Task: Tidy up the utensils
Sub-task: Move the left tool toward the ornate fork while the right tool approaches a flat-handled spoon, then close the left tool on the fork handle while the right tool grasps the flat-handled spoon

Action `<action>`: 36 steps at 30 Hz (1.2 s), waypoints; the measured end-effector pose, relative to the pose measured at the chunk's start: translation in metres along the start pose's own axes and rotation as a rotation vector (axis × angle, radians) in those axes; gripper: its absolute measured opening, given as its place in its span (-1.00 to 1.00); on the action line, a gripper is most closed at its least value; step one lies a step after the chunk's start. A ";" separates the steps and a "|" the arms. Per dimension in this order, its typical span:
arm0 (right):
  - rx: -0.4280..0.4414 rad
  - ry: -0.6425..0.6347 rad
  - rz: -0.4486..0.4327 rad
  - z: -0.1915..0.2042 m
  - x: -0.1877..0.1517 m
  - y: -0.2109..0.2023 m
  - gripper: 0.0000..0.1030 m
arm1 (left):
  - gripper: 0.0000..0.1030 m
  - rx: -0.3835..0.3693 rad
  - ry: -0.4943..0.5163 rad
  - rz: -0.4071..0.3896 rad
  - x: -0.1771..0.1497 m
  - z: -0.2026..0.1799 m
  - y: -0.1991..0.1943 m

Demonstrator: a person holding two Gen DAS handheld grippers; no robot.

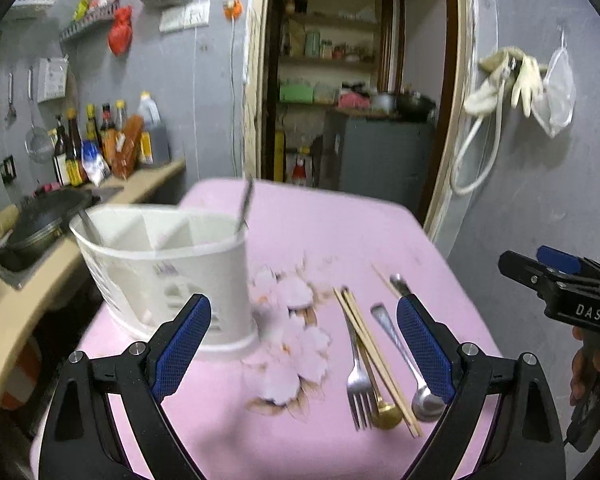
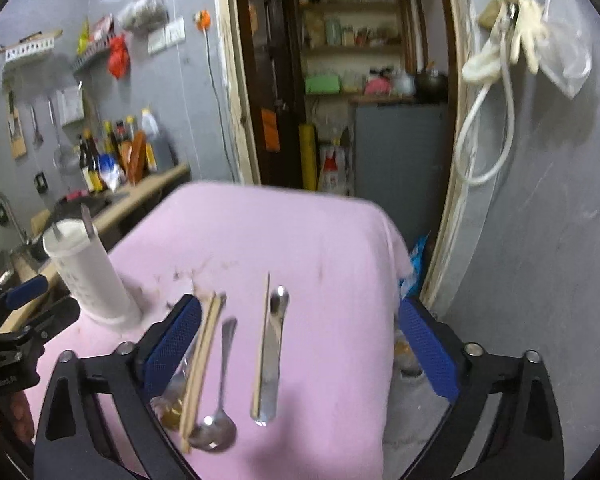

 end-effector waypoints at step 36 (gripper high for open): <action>0.117 -0.224 0.294 0.019 -0.042 0.097 0.16 | -0.68 0.062 0.124 0.421 -0.064 -0.011 0.138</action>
Point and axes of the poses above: each gripper's, at about its wrist camera, not at the fingertips, and y roughly the way its jaws point, z to its left, x to its top, the point moved 4 cm from there along y, roughly the way its jaws point, and after that the axes turned 10 degrees about -y, right-handed, at the moved point
